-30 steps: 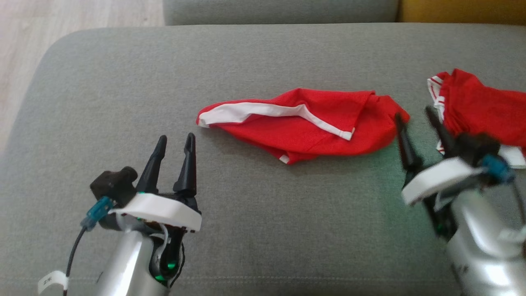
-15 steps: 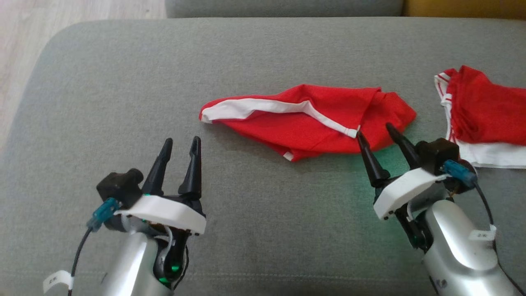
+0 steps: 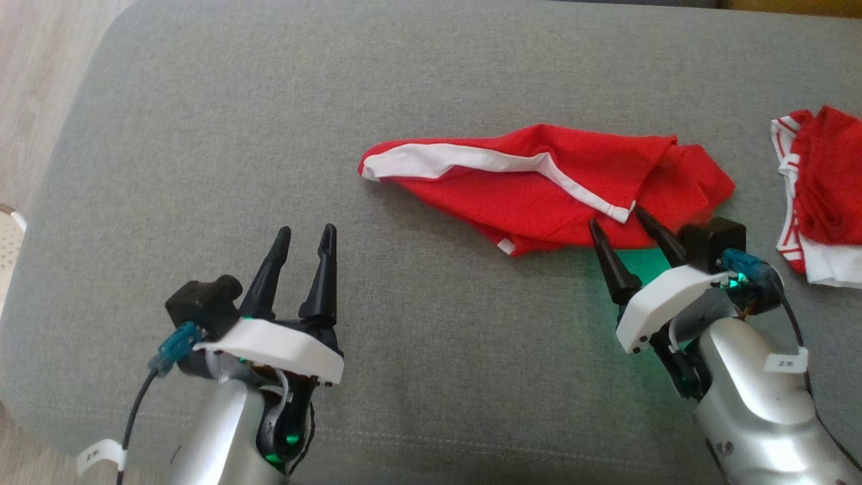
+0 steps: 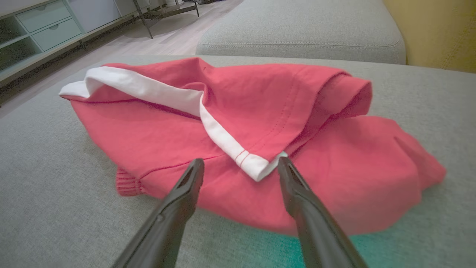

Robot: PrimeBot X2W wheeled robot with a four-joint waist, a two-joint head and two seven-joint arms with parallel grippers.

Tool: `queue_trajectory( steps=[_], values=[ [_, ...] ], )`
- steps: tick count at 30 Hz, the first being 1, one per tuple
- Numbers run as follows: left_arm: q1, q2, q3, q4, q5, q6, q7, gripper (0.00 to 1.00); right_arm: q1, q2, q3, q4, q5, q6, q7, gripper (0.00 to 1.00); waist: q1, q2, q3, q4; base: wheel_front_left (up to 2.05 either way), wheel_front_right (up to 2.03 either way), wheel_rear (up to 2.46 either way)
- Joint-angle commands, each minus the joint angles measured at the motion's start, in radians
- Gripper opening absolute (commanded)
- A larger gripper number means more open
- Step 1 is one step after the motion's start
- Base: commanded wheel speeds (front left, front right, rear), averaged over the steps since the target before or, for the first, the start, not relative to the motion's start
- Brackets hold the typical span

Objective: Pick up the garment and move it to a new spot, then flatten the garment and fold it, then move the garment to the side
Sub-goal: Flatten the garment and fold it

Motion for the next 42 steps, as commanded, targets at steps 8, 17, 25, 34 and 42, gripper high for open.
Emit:
queue_trajectory(
  steps=[8, 17, 25, 34, 42],
  values=[
    [-0.052, 0.009, 0.016, -0.034, -0.011, 0.005, -0.012, 1.00, -0.070, -0.003, 0.000, 0.036, -0.011, -0.001, -0.034, 1.00, 0.0000, 0.0000, 0.026, 0.027, 0.00, 0.00, 0.00],
    [-0.058, 0.009, 0.011, -0.035, -0.016, 0.009, -0.012, 1.00, -0.098, 0.005, -0.002, 0.067, 0.015, -0.001, -0.046, 0.00, 0.0000, 0.0000, 0.034, 0.031, 0.00, 0.00, 0.00],
    [-0.056, 0.009, 0.025, -0.024, -0.010, 0.011, -0.012, 1.00, -0.100, -0.007, 0.002, 0.056, 0.014, -0.001, -0.075, 0.00, 0.0000, 0.0000, 0.015, 0.009, 0.00, 0.00, 0.00],
    [-0.077, 0.009, 0.055, -0.003, 0.020, -0.016, -0.012, 1.00, -0.079, -0.039, -0.039, -0.052, 0.034, -0.001, -0.052, 0.00, 0.0000, 0.0000, 0.007, -0.056, 0.00, 0.00, 0.00],
    [-0.153, 0.009, 0.029, 0.086, 0.043, -0.066, -0.012, 1.00, -0.078, -0.061, -0.066, -0.105, 0.029, -0.001, -0.002, 0.00, 0.0000, 0.0000, 0.029, -0.098, 0.00, 0.00, 0.00]
  ],
)
